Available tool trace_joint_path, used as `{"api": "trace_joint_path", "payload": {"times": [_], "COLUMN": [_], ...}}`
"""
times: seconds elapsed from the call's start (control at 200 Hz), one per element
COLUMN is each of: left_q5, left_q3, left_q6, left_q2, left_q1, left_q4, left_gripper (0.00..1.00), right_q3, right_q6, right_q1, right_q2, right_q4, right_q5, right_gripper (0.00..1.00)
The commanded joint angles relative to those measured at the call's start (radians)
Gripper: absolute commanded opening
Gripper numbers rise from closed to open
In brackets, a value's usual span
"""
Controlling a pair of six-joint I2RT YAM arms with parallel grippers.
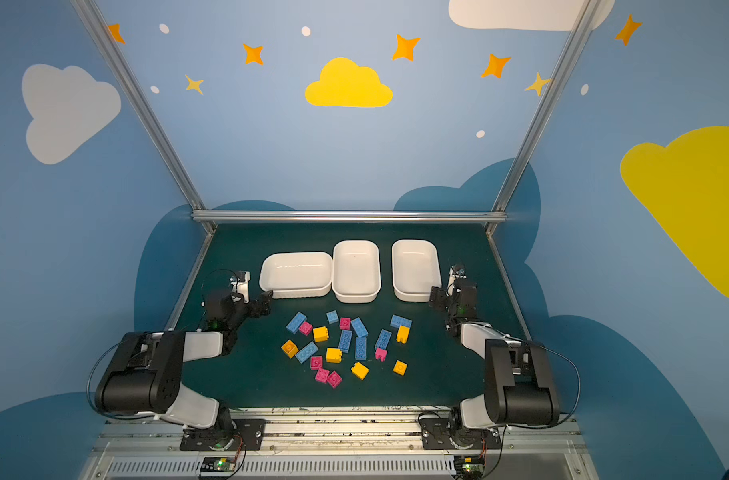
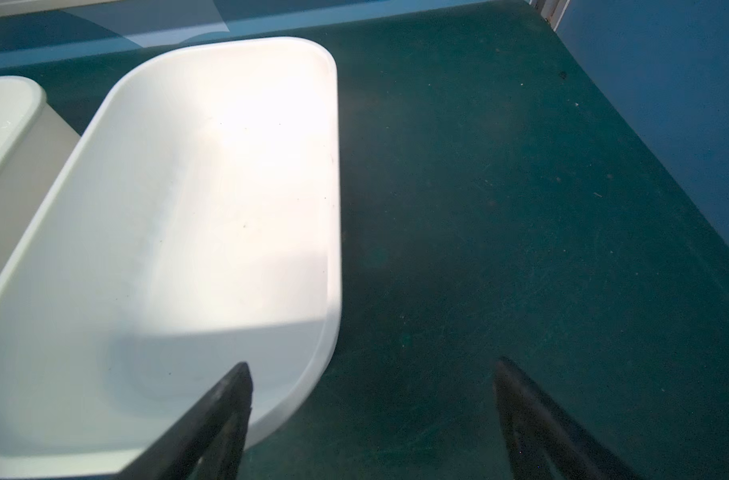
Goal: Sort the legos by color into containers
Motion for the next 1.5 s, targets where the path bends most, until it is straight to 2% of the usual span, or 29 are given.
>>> {"api": "trace_joint_path", "payload": {"times": [0.0,0.806,0.921,1.001,1.136,1.357,1.437,1.492], "left_q5": [-0.004,-0.004,0.013,0.014,0.009,-0.200,-0.199,-0.142], "left_q3": [0.008,0.005,0.010,0.040,0.148,0.279,0.339,0.372], "left_q6": [0.001,0.001,0.000,0.007,0.005,-0.078,-0.091,-0.060], "left_q2": [-0.003,-0.004,-0.038,-0.110,-0.249,-0.357,-0.361,-0.361], "left_q1": [-0.001,0.000,-0.003,-0.007,-0.025,-0.107,-0.117,-0.122], "left_q4": [0.007,0.010,-0.005,-0.121,-0.429,-0.797,-0.952,-1.044], "left_gripper": [1.00,1.00,1.00,1.00,1.00,1.00,1.00,1.00], "right_q3": [-0.008,-0.012,0.014,0.036,0.057,0.158,0.173,0.182], "right_q6": [0.011,0.010,-0.014,-0.024,-0.045,-0.069,-0.102,-0.125], "right_q1": [0.004,0.002,0.003,0.002,0.002,0.021,0.048,0.071], "right_q2": [0.006,0.002,-0.031,-0.080,-0.189,-0.300,-0.333,-0.354], "right_q4": [0.014,0.018,-0.042,-0.113,-0.216,-0.461,-0.510,-0.540], "right_q5": [0.009,0.004,-0.042,-0.062,-0.126,-0.346,-0.412,-0.464], "right_gripper": [0.89,0.89,0.89,0.89,0.89,0.89,0.89,0.89]}}
